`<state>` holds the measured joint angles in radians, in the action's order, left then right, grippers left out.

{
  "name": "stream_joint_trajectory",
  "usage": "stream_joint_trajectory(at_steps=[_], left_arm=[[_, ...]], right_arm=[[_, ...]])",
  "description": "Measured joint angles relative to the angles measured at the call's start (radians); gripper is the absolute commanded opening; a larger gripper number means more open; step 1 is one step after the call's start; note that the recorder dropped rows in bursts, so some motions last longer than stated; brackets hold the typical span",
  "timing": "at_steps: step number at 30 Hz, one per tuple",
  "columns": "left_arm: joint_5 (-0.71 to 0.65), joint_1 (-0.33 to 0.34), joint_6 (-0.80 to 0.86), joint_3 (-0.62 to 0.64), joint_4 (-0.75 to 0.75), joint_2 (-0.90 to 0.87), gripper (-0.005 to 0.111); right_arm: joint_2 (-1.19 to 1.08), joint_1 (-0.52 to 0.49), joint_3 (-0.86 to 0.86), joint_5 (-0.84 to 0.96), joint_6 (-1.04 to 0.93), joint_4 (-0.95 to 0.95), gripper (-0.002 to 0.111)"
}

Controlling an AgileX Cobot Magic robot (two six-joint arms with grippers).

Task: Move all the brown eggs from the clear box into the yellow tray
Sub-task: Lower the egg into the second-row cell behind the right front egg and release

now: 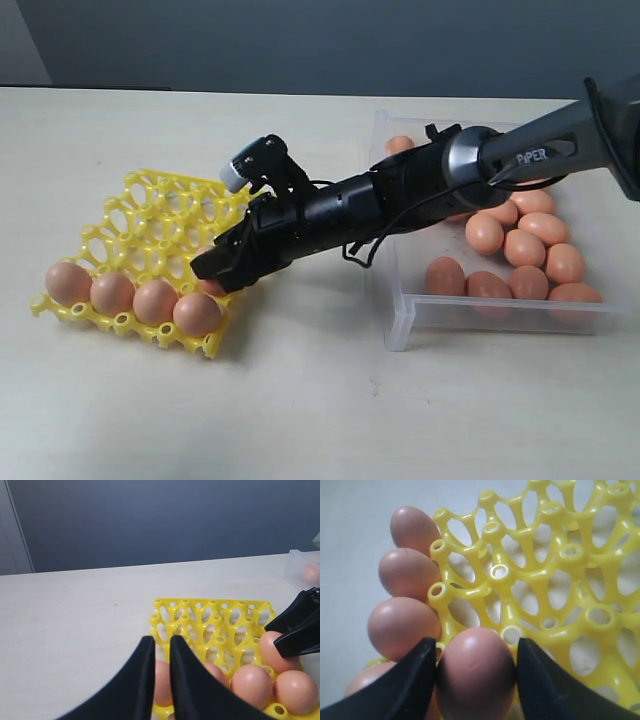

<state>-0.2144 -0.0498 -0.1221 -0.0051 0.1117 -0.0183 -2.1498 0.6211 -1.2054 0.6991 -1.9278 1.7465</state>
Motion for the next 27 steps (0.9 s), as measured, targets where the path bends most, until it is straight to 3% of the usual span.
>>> stream_joint_trajectory(at_steps=[19,27], left_arm=[[0.0,0.0,0.0,0.0,0.0,0.0,0.012],[0.0,0.0,0.0,0.0,0.0,0.0,0.012]], right_arm=[[0.0,0.009,-0.032,-0.018,-0.025,-0.038,0.046],[-0.005,0.009,-0.034,-0.025,-0.047,-0.038,0.053]])
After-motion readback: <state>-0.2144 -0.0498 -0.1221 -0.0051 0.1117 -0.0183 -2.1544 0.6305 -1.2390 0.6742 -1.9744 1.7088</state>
